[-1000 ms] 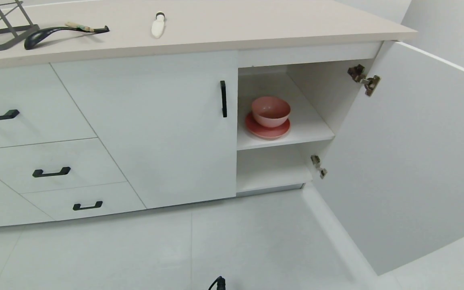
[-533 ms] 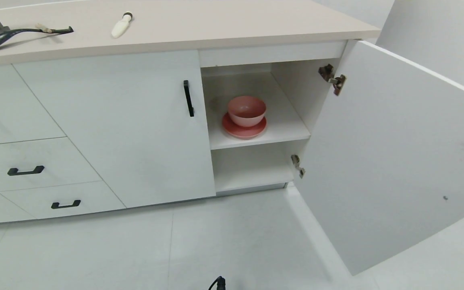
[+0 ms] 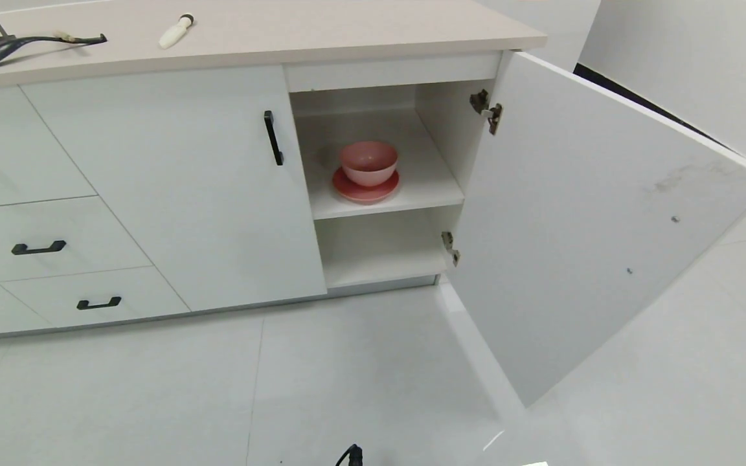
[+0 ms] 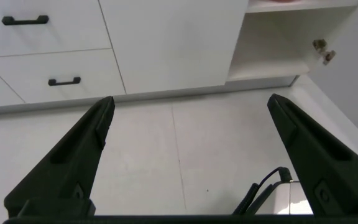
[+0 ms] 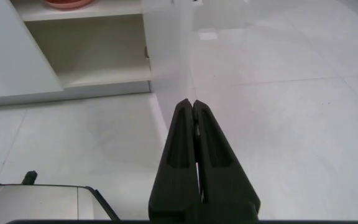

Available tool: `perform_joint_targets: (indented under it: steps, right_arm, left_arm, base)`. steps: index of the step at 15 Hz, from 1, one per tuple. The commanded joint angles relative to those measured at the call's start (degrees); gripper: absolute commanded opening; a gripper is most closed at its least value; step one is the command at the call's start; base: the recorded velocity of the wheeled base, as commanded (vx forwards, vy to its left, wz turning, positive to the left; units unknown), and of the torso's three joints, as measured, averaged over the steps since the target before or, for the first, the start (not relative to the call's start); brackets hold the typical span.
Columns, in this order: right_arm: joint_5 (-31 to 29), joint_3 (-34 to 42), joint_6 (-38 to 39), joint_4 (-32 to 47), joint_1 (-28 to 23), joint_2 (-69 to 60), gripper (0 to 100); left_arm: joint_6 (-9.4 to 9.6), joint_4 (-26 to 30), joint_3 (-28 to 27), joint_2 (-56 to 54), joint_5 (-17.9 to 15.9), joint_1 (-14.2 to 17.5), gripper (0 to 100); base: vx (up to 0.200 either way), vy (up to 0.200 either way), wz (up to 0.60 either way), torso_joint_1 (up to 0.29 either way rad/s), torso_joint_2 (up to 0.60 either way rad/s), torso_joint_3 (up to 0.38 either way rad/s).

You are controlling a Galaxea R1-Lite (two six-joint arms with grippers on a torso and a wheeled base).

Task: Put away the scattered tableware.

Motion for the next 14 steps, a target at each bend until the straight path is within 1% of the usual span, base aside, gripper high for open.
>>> perform_joint_targets:
  steps: [1, 13, 14]
  right_arm:
    - [0.02, 0.0, 0.05, -0.01, 0.0, 0.12, 0]
    - [-0.33, 0.0, 1.11, 0.08, 0.0, 0.12, 0]
    - [-0.33, 0.0, 1.2, 0.08, 0.0, 0.12, 0]
  left_arm:
    - [-0.01, 0.04, 0.0, 0.09, 0.01, 0.0, 100]
    - [-0.37, -0.05, 0.0, 0.0, 0.18, 0.0, 100]
    - [-0.45, -0.05, 0.0, 0.0, 0.27, 0.0, 100]
  base:
    - [0.0, -0.2, 0.0, -0.007, 0.01, 0.002]
    - [0.0, -0.2, 0.0, 0.002, 0.0, 0.0]
    - [0.0, 0.0, 0.0, 0.0, 0.0, 0.0]
